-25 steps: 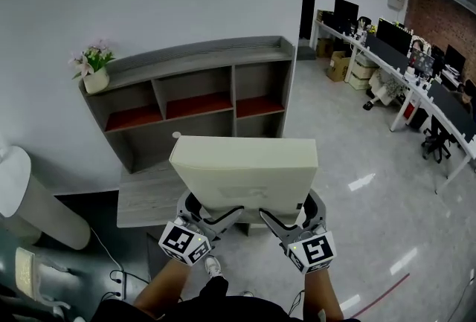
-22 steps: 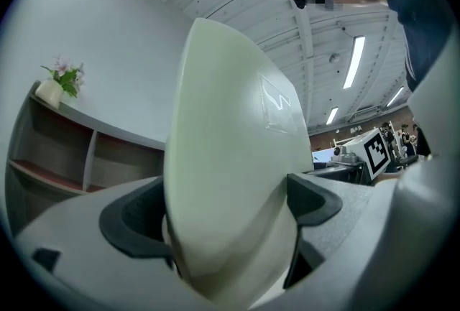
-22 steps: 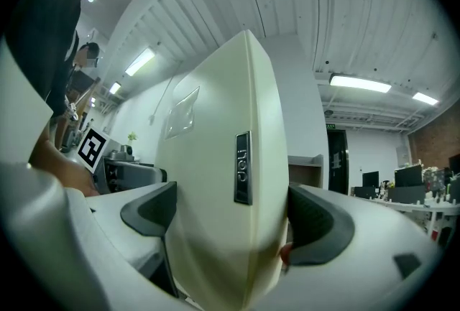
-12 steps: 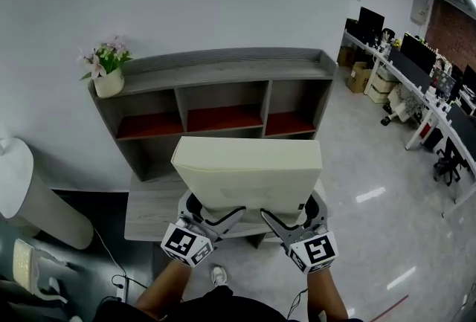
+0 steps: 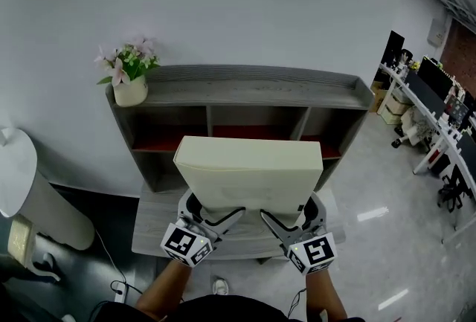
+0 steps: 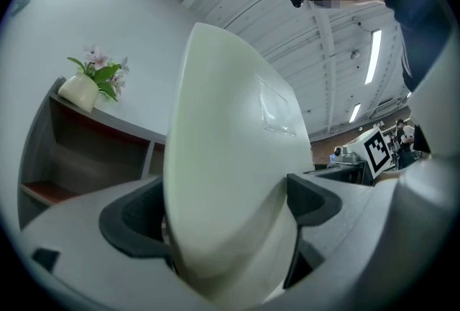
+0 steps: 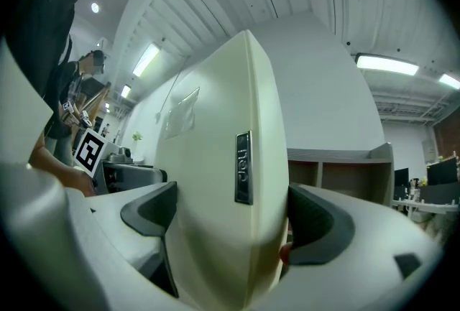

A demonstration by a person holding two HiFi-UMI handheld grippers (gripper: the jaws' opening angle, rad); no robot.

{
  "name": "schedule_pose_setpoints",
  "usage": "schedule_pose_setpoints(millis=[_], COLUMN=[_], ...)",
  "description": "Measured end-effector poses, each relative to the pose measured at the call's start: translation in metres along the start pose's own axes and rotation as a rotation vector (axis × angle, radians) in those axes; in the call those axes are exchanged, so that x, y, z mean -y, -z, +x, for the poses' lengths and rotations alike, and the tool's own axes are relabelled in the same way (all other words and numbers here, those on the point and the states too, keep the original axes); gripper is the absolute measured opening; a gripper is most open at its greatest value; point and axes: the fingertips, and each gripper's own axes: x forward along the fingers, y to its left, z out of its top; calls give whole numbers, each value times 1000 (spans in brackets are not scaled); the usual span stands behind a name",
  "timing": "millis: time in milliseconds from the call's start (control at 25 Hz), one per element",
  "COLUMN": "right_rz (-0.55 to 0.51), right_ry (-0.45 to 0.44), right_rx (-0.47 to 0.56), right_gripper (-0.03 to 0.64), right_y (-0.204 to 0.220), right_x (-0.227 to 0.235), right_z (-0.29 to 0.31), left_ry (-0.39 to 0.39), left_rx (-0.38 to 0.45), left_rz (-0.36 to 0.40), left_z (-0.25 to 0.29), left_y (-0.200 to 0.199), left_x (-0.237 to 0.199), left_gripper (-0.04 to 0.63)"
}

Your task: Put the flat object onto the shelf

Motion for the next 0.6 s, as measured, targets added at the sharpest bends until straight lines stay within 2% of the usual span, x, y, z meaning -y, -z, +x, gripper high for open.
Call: schedule_pose_setpoints(millis=[320, 600], right_rz=[1, 44], right_ry=[-25, -57], right_rx=[20, 63], right_gripper=[469, 469], right_y=[-10, -22], right_x=[-11, -10], right_z=[40, 71], left_ry=[-25, -64], left_rx=[33, 45], left_rz=[16, 69], left_z=[-4, 0], left_y=[-12, -34], left_x=[-39, -65], left_gripper=[518, 518])
